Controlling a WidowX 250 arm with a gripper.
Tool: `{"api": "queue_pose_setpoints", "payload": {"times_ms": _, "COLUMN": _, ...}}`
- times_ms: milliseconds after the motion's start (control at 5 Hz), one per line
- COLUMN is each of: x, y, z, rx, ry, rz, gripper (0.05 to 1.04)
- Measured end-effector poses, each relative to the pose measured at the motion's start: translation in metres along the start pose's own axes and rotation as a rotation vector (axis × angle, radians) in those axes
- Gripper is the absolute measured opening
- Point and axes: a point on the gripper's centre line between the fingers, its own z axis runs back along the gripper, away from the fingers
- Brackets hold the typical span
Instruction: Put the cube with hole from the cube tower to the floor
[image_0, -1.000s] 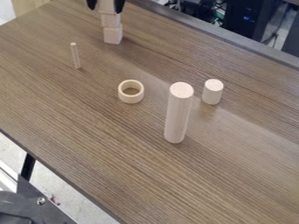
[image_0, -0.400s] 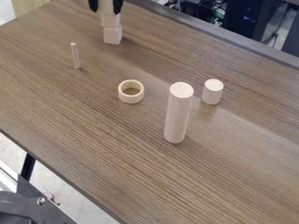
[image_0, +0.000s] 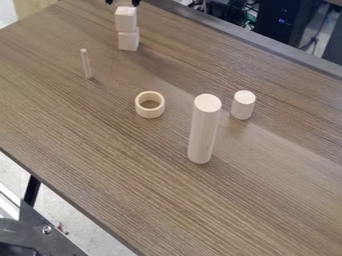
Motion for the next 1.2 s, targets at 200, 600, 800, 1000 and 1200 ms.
{"api": "queue_pose_setpoints", "payload": {"times_ms": 200, "x": -0.013, "y": -0.022, "z": -0.008, "rx": -0.016, "ry": 0.019, "rz": -0.075, "gripper": 0.595}}
{"api": "queue_pose_setpoints", "payload": {"times_ms": 600, "x": -0.029, "y": -0.067, "z": -0.026, "rx": -0.034, "ry": 0.021, "rz": -0.225, "gripper": 0.595}}
{"api": "queue_pose_setpoints", "payload": {"times_ms": 800, "x": -0.034, "y": -0.075, "z": -0.034, "rx": -0.031, "ry": 0.012, "rz": -0.268, "gripper": 0.595}}
{"api": "queue_pose_setpoints", "payload": {"times_ms": 1000, "x": -0.040, "y": -0.074, "z": -0.058, "rx": -0.014, "ry": 0.044, "rz": -0.347, "gripper": 0.595}}
{"api": "queue_pose_setpoints", "payload": {"times_ms": 1200, "x": -0.042, "y": -0.075, "z": -0.065, "rx": -0.020, "ry": 0.044, "rz": -0.363, "gripper": 0.595}}
